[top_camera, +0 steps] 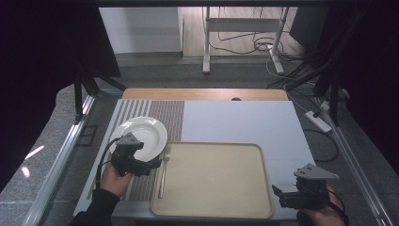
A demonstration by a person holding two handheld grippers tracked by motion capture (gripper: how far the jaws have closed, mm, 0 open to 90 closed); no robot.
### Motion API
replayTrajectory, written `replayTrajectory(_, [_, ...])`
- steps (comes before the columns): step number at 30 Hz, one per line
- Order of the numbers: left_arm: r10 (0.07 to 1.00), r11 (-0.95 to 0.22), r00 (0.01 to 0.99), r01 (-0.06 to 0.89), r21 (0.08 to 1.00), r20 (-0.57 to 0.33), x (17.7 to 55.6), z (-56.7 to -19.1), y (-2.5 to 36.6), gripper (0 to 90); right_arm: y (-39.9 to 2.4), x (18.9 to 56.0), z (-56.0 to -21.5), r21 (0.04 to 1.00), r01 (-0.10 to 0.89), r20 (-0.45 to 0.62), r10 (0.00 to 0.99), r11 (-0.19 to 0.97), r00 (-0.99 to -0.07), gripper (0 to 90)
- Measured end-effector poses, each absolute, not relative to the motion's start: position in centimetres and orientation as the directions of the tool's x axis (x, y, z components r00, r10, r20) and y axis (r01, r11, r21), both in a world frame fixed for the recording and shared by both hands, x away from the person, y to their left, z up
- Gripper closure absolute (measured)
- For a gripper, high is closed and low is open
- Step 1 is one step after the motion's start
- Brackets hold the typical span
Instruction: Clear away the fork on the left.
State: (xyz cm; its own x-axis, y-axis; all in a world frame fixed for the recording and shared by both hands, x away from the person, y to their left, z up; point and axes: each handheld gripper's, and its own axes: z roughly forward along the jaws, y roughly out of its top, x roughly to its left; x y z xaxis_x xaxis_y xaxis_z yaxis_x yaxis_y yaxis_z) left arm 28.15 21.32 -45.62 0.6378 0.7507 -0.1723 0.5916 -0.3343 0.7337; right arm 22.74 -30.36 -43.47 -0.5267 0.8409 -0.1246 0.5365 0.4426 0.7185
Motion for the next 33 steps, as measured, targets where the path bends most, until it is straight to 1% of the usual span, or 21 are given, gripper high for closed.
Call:
replayTrajectory(19, [0.768, -0.323, 0.618, 0.601, 0.731, -0.168, 26.0, -45.5, 22.7, 0.0, -30.3, 22.7, -43.5, 0.715, 0.537, -0.129, 0.839, 0.447, -0.528, 0.3])
replayTrajectory(33, [0.776, -0.295, 0.601, 0.614, 0.732, -0.192, 24.7, -45.6, 23.7, 0.0, -30.2, 22.8, -43.5, 0.713, 0.537, -0.130, 0.837, 0.452, -0.531, 0.2])
